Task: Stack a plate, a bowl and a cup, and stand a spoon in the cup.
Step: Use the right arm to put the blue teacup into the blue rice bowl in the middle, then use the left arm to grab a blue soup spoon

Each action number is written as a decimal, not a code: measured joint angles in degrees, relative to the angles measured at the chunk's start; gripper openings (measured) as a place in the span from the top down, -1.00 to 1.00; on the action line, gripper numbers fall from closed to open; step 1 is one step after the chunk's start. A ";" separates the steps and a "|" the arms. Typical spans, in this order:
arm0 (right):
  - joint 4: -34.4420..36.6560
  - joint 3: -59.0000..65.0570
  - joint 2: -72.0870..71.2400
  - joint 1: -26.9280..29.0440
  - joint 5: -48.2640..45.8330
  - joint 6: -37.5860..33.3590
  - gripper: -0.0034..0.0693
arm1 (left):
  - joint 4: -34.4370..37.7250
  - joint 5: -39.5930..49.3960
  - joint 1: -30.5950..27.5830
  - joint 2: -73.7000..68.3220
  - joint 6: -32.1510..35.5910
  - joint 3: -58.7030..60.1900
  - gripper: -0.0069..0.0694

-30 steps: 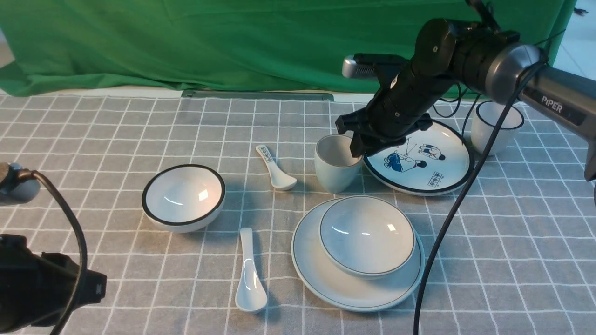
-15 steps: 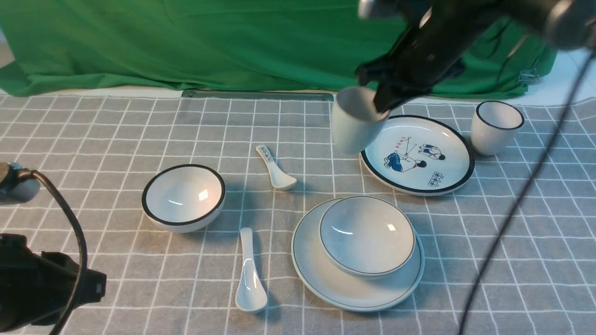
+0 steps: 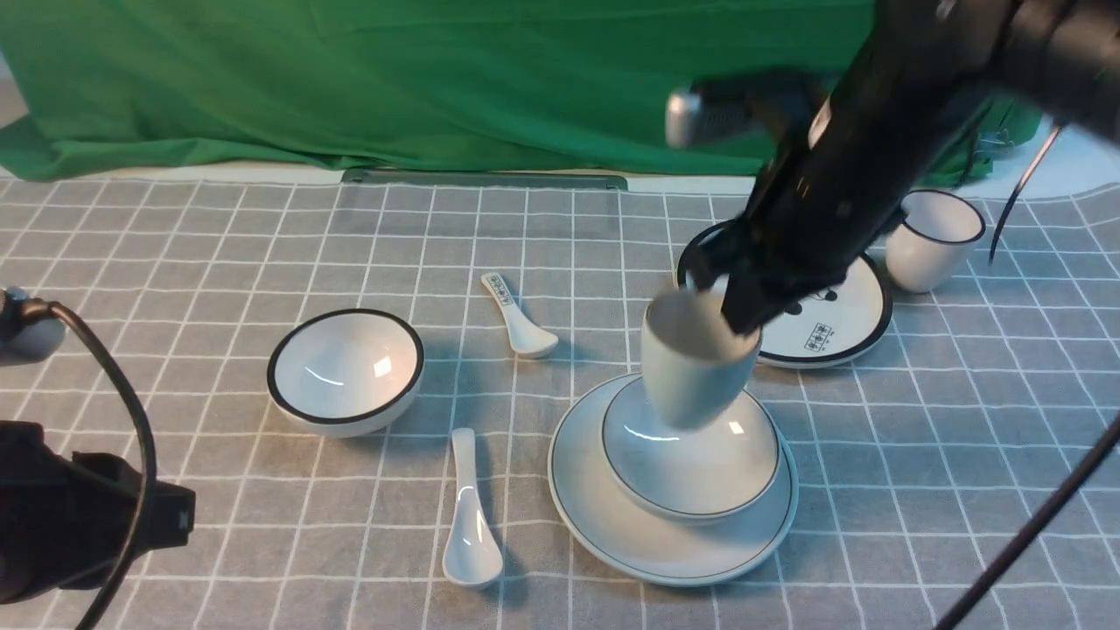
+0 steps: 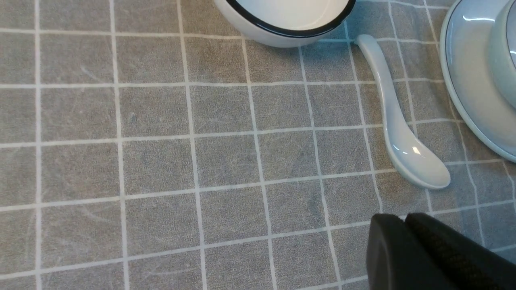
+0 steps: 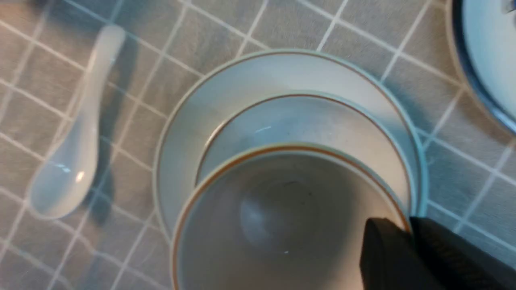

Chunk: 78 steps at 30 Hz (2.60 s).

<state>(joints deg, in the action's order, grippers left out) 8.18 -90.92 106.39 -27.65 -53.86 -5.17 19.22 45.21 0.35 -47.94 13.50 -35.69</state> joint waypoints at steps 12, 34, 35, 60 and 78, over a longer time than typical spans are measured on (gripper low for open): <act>-0.60 3.88 4.07 0.00 6.03 1.48 0.68 | 0.00 0.48 0.00 0.00 0.00 0.05 0.77; -13.18 9.06 -27.82 0.58 -7.91 3.05 0.68 | 5.59 0.43 9.11 -20.77 1.83 -12.95 0.82; -13.28 9.48 -28.51 0.64 -7.91 3.13 0.72 | 5.23 0.43 9.77 -20.77 1.83 -13.26 0.82; -14.10 39.21 -70.14 2.36 -9.08 13.81 0.85 | -20.02 2.74 28.77 -58.85 -30.81 -36.77 -0.10; -14.15 39.21 -70.44 2.36 -9.08 12.92 0.85 | -24.45 -1.87 28.77 -64.21 -38.58 -37.74 0.12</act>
<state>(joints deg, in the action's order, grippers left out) -5.97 -51.71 35.95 -25.29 -62.94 7.76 -5.23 43.34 29.12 -112.15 -25.08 -73.43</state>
